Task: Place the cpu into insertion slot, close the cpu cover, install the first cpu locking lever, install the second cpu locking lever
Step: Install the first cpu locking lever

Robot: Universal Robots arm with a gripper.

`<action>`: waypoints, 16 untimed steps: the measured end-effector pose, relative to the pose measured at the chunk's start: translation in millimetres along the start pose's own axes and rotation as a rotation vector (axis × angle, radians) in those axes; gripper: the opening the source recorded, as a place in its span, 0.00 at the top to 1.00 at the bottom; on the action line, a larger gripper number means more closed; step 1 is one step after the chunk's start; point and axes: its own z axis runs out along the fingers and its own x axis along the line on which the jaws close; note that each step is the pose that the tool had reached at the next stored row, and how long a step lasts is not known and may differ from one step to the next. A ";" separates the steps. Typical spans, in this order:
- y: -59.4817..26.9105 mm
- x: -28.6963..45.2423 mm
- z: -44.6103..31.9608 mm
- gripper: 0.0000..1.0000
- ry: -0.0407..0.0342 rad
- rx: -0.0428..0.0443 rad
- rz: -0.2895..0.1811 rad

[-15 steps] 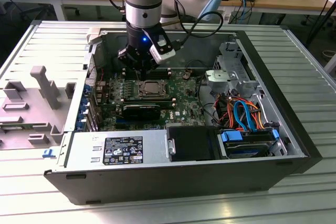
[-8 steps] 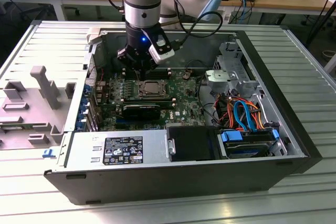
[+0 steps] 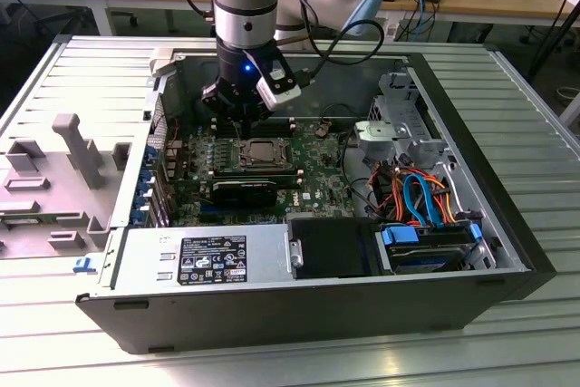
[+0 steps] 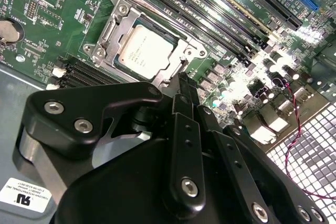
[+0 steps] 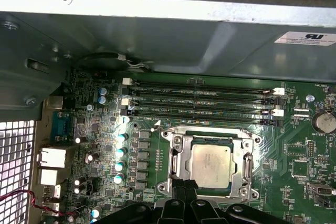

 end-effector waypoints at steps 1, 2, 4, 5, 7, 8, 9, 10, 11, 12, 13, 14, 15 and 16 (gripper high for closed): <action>0.0 0.0 0.0 0.89 0.0000 0.0000 0.000; 0.0 0.0 0.0 0.89 0.0000 0.0000 0.000; 0.0 0.4 0.0 0.89 0.0000 0.0000 0.000; 0.1 0.8 0.0 0.89 0.0000 0.0000 0.000; 0.1 1.9 0.0 0.89 0.0000 0.0000 0.000; 0.2 3.1 0.1 0.89 0.0000 0.0000 0.000; 0.3 4.5 0.1 0.89 0.0001 0.0001 0.000; 0.4 5.6 0.1 0.89 0.0000 0.0000 0.000; 0.5 6.9 0.2 0.89 0.0000 -0.0001 0.000; 0.6 8.3 0.2 0.89 -0.0001 -0.0003 0.000; 0.7 9.4 0.3 0.89 -0.0001 -0.0004 0.000; 0.8 9.7 0.3 0.89 -0.0001 -0.0005 0.000; 0.7 9.7 0.2 0.89 0.0000 -0.0004 0.000; 0.7 9.8 0.2 0.89 0.0000 -0.0004 0.000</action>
